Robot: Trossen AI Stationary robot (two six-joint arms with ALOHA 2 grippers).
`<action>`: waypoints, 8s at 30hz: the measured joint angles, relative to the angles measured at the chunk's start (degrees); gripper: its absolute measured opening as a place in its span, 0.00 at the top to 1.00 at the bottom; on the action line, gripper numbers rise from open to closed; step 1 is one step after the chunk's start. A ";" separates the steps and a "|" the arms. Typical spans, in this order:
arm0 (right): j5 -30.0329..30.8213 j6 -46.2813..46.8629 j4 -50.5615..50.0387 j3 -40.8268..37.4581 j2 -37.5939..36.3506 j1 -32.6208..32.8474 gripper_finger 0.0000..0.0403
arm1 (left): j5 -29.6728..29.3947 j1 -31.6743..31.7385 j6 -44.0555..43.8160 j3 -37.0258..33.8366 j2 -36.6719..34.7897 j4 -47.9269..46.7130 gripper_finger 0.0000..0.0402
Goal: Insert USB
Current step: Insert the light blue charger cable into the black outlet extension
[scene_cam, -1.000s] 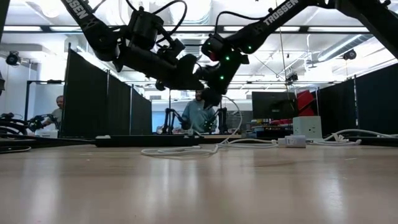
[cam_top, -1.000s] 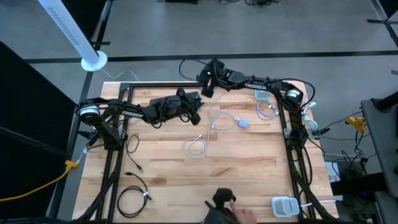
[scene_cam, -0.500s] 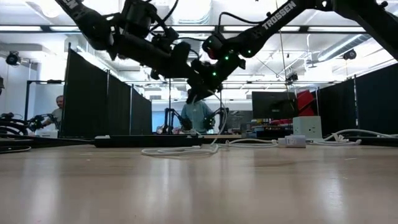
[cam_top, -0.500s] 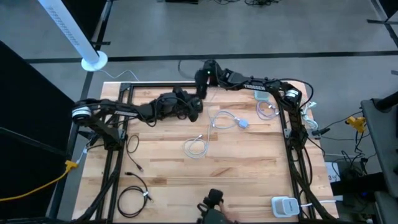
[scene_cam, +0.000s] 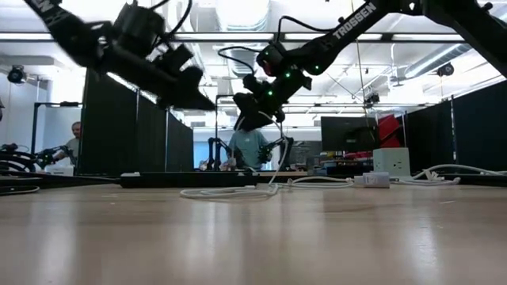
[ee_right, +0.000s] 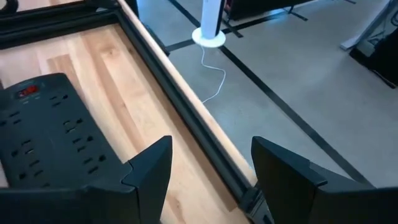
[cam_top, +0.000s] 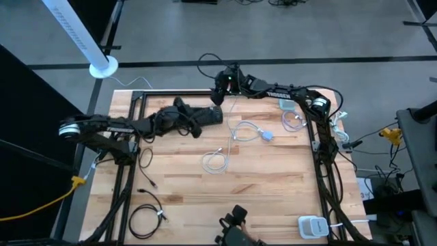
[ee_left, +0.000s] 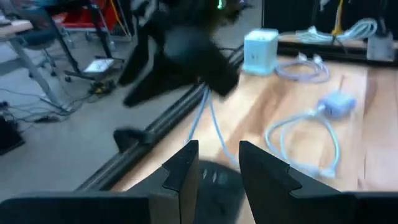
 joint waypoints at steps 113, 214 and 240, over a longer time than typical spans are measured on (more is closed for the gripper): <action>-11.96 -32.73 -2.61 -0.04 -1.46 -3.93 0.49 | 39.14 21.02 15.24 21.07 31.28 -2.23 0.82; -12.37 -30.88 -1.27 -0.04 -1.46 -3.02 0.47 | 42.31 20.38 18.25 24.18 33.85 -5.65 0.70; -12.34 -29.33 -1.30 -0.04 -1.46 -2.13 0.48 | 37.88 20.19 13.45 24.18 32.74 -8.36 1.00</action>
